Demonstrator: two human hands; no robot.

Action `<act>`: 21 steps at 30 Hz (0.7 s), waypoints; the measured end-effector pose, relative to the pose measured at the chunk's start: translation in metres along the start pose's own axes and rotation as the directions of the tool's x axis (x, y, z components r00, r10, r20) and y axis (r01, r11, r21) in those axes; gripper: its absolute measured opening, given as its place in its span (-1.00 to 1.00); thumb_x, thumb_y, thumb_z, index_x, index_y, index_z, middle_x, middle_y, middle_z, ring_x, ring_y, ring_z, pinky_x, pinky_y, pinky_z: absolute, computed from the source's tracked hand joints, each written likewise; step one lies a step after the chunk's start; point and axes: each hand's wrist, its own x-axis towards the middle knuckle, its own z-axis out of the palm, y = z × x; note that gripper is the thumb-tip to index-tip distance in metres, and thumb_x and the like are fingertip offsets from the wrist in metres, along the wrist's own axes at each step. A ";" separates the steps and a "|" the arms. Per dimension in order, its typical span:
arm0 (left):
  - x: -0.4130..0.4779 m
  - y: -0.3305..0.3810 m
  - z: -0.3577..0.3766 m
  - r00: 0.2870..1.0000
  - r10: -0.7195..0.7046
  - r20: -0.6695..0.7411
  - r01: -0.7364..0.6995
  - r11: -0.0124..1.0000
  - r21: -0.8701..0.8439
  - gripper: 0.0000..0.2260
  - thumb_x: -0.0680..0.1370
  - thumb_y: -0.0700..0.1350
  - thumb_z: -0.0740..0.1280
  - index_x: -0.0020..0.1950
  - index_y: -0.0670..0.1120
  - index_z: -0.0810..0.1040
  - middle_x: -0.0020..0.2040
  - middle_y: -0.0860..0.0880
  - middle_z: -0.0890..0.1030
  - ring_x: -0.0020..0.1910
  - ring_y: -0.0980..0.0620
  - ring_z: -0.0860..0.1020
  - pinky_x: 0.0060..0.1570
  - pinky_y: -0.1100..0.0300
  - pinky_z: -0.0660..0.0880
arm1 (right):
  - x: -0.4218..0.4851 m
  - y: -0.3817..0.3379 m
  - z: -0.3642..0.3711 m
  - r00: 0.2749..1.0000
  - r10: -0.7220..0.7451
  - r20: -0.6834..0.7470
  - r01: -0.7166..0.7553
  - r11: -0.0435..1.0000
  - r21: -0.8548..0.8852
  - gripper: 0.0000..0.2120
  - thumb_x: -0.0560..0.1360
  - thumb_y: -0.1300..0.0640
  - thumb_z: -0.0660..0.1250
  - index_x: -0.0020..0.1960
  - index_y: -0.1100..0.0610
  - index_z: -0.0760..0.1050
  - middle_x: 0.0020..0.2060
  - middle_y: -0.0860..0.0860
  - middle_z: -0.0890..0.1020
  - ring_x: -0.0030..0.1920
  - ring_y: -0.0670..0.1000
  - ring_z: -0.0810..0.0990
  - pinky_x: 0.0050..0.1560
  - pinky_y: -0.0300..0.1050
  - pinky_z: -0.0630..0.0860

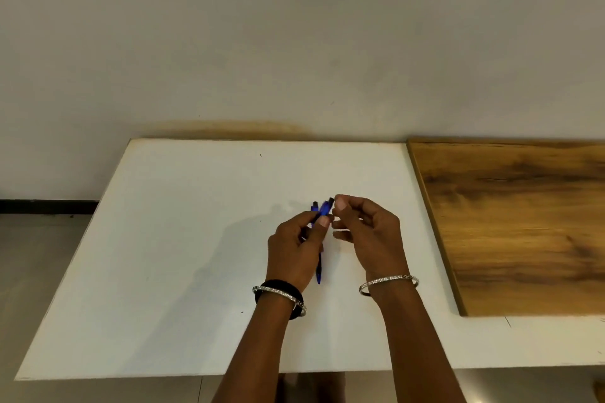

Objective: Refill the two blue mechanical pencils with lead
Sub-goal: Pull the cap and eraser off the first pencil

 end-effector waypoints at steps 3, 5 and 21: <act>-0.003 -0.001 0.005 0.998 0.039 0.048 -0.043 0.995 0.087 -0.81 0.55 0.05 0.30 0.10 0.05 0.63 -0.35 0.12 0.57 -0.37 0.26 0.55 -0.32 0.49 0.43 | -0.003 0.002 -0.003 0.998 -0.012 -0.060 0.011 1.000 -0.018 -0.93 0.46 0.06 0.44 -0.10 0.03 0.68 -0.28 0.02 0.73 -0.27 -0.01 0.70 -0.25 -0.23 0.62; -0.003 -0.003 0.005 0.997 0.055 0.062 -0.064 0.986 0.152 -0.77 0.54 0.06 0.31 0.13 0.04 0.62 -0.25 0.04 0.61 -0.27 0.15 0.59 -0.19 0.36 0.51 | -0.003 0.004 -0.008 0.997 0.027 -0.074 -0.027 1.000 0.008 -0.95 0.44 0.09 0.46 -0.14 0.05 0.69 -0.31 0.04 0.73 -0.28 -0.01 0.70 -0.27 -0.24 0.61; 0.003 -0.009 0.006 0.988 0.044 0.145 -0.079 0.966 0.245 -0.74 0.54 0.12 0.27 0.16 0.11 0.62 -0.07 0.01 0.61 -0.17 0.07 0.52 -0.14 0.21 0.47 | 0.010 0.013 -0.020 0.933 0.018 -0.359 -0.018 1.000 0.002 -0.94 0.47 0.21 0.43 -0.07 0.18 0.64 -0.25 0.09 0.71 -0.24 0.04 0.70 -0.19 -0.12 0.66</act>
